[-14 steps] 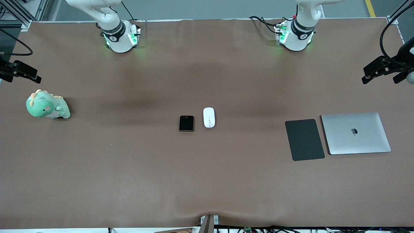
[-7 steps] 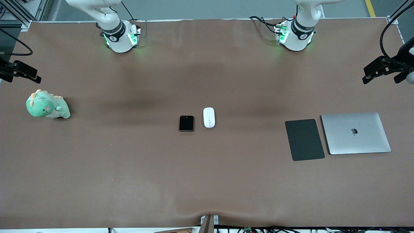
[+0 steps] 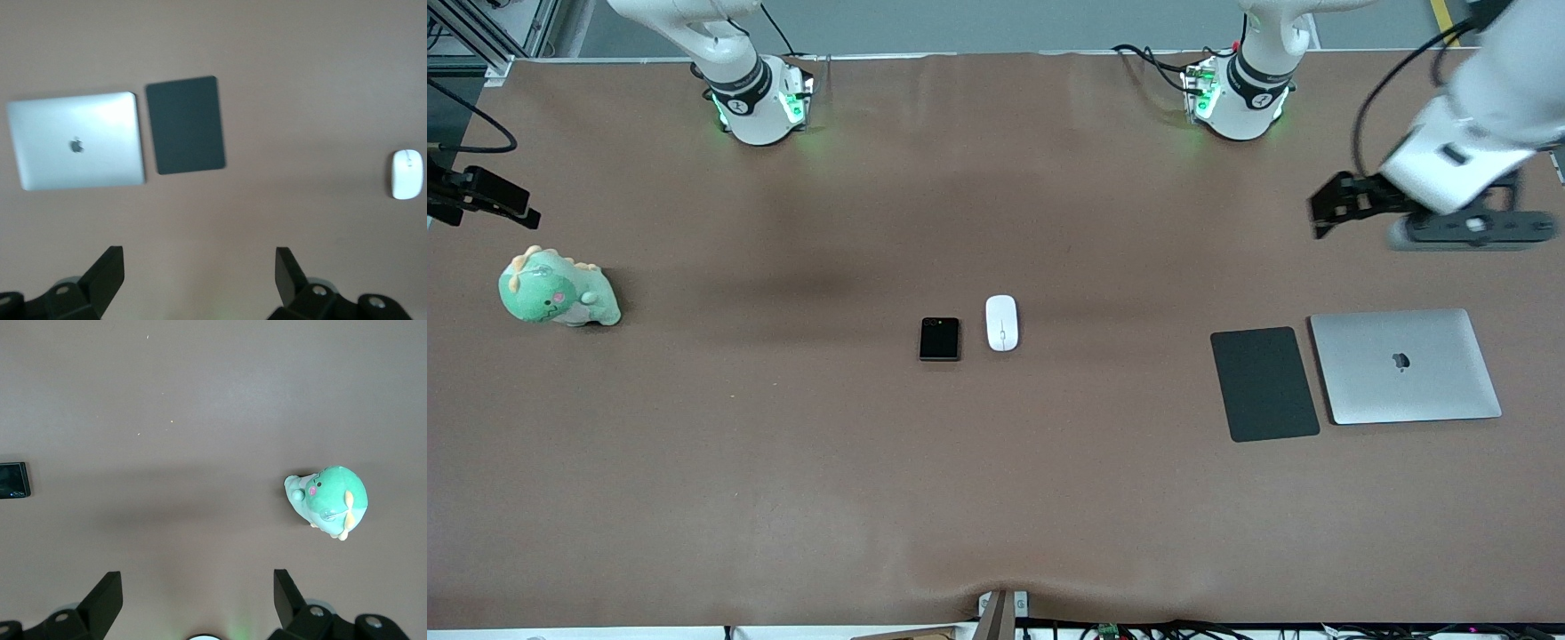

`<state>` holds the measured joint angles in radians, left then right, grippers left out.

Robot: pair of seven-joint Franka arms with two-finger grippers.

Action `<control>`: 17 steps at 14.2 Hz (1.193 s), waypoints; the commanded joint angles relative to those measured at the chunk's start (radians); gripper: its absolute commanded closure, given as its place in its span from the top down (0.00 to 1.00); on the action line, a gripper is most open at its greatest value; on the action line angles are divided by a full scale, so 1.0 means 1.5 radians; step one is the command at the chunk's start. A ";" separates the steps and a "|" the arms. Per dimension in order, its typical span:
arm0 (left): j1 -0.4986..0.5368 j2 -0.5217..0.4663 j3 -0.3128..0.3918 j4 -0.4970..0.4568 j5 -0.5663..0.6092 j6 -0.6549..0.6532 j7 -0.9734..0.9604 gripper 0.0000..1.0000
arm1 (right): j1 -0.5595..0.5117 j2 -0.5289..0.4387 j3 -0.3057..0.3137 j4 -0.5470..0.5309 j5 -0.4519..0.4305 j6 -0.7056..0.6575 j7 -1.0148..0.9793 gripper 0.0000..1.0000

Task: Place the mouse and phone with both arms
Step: 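Move the left gripper over the white mouse and lower it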

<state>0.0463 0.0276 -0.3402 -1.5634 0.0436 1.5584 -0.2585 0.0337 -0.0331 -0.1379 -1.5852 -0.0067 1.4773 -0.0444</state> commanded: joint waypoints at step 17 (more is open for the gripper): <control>-0.309 0.412 -0.051 0.136 0.104 0.216 -0.388 1.00 | -0.005 -0.010 0.002 -0.008 -0.005 -0.001 -0.003 1.00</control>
<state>-0.3775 0.5817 -0.4217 -1.4064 0.1472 1.8494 -0.7650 0.0334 -0.0331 -0.1398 -1.5872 -0.0067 1.4772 -0.0444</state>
